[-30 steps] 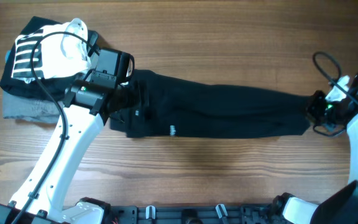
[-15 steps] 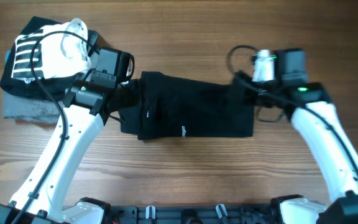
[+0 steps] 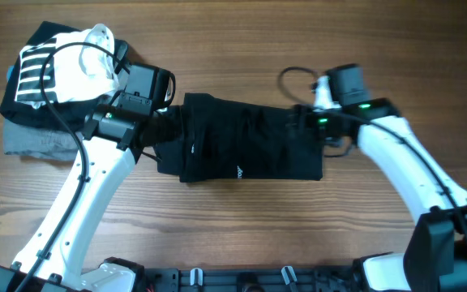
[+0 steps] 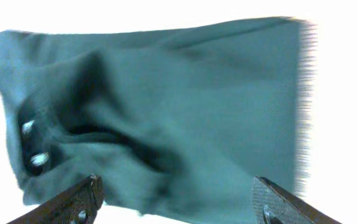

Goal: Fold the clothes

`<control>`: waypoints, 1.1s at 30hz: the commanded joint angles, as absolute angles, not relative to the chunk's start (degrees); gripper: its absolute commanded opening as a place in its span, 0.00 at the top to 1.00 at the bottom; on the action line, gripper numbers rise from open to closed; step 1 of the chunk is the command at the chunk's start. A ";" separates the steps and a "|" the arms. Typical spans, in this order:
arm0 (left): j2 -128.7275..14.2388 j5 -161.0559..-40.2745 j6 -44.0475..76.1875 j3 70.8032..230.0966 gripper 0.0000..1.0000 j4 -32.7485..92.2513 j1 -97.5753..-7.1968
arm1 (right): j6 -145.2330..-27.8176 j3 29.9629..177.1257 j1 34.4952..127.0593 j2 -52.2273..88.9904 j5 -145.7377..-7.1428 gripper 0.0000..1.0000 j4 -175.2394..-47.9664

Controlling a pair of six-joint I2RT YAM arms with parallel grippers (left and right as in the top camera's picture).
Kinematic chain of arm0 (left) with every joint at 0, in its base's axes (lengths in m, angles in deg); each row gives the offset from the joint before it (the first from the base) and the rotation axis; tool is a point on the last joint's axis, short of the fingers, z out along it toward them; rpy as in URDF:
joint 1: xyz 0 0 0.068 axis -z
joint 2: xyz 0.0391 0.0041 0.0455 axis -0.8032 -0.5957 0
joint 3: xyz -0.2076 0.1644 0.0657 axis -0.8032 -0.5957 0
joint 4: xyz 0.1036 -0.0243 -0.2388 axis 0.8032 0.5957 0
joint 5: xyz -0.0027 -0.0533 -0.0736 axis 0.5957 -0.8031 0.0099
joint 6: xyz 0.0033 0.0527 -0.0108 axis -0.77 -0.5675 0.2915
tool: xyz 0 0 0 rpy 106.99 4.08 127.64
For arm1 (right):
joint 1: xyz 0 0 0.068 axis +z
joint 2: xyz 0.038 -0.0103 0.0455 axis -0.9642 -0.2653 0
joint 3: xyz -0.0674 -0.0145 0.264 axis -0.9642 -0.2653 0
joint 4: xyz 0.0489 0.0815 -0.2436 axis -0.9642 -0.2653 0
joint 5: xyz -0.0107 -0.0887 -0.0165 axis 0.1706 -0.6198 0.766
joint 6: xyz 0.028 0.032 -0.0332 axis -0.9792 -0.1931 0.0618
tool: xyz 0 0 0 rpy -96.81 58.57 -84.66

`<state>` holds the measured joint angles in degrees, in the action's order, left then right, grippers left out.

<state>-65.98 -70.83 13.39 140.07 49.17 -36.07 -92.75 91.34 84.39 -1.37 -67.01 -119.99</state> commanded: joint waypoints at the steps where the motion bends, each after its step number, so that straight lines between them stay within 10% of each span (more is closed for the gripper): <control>1: -64.97 -70.85 13.09 140.83 0.07 49.15 -36.07 | -82.94 90.20 78.91 -1.28 -66.90 0.19 -121.65; 12: -64.97 -70.85 13.09 140.83 0.07 48.97 -36.07 | -78.88 82.14 75.87 -13.85 -55.91 0.29 -110.06; 20: -64.99 -70.59 13.06 140.83 0.05 48.97 -36.07 | -79.05 82.31 75.35 -12.16 -54.24 0.96 -108.93; 33: -64.99 -70.00 13.09 140.83 0.03 48.30 -36.07 | -81.65 93.11 64.31 7.66 -67.53 0.96 -124.12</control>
